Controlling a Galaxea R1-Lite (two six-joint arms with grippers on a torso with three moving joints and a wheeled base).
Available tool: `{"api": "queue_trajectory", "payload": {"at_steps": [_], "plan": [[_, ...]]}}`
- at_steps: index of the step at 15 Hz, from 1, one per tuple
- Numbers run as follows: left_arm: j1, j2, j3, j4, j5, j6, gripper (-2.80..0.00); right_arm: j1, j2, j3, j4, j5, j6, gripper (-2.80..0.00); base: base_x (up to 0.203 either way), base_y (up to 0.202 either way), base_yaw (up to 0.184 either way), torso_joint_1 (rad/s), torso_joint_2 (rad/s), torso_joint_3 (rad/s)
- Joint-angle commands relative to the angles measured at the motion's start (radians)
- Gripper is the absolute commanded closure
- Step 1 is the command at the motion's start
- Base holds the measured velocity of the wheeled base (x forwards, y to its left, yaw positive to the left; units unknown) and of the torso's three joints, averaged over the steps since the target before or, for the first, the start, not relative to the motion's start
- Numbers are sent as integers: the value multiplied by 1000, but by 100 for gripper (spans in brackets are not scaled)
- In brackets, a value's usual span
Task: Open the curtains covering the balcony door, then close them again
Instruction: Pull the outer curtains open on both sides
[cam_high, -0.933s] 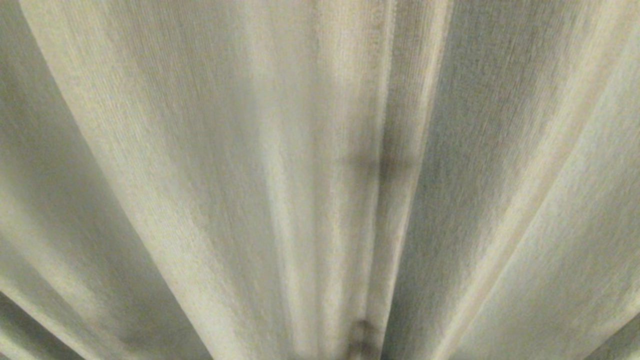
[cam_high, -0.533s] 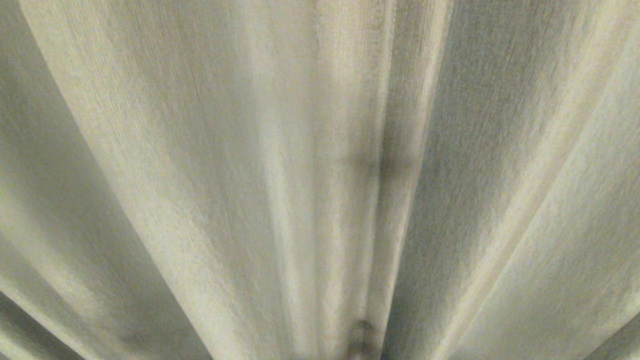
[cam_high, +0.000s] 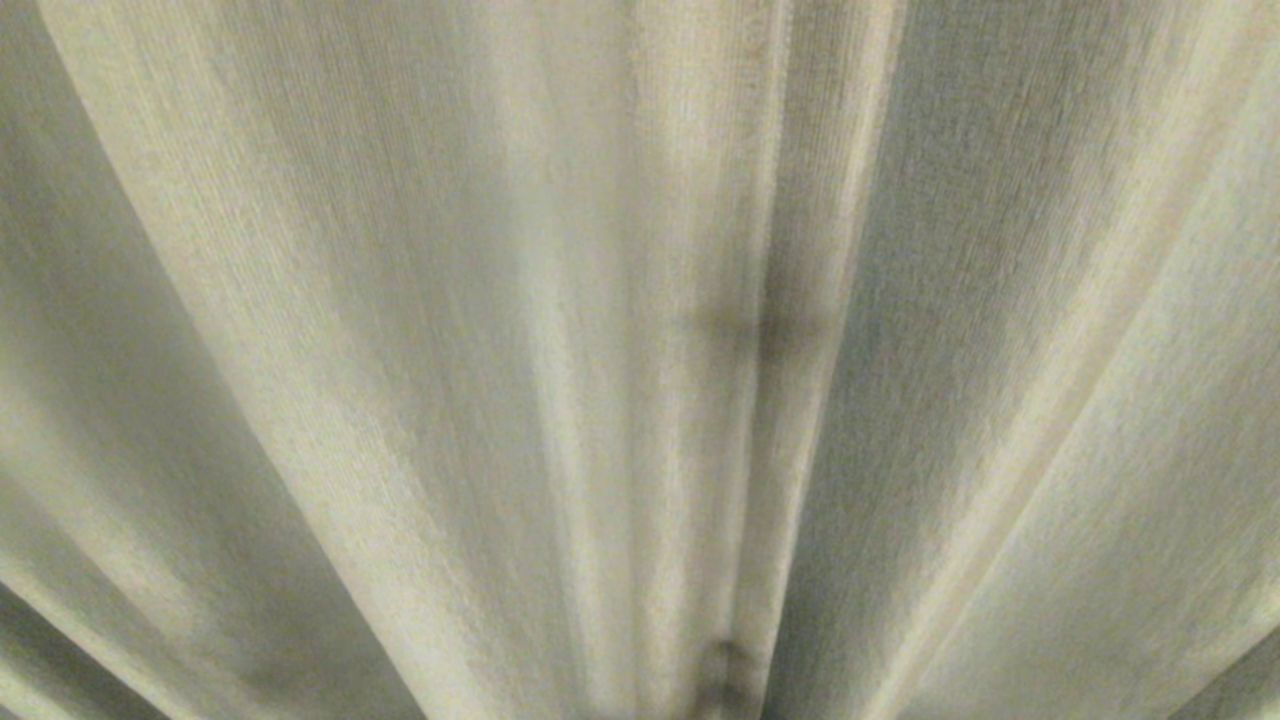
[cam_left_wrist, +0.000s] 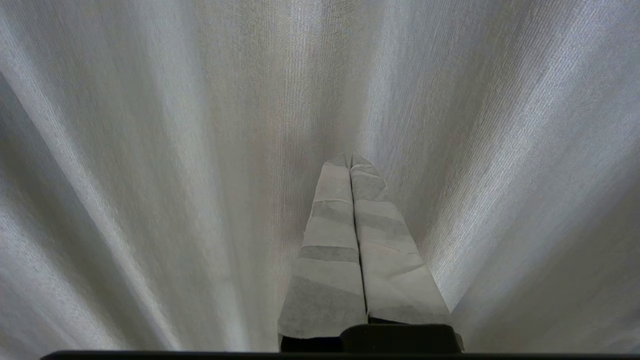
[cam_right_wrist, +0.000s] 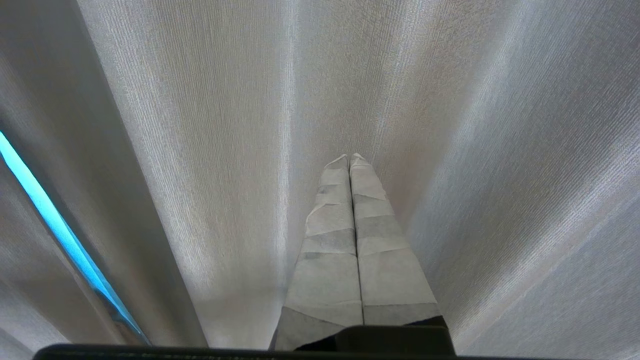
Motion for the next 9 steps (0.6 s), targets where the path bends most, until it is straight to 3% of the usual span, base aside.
{"api": "queue_trajectory", "payload": {"at_steps": [1,9], "plan": [[0,3,0,-1,0,-1,0,0,0,0,0,0,-3,0,0,0,0,0,0,0],[0,4,0,-1,0,-1,0,0,0,0,0,0,-4,0,0,0,0,0,0,0]]}}
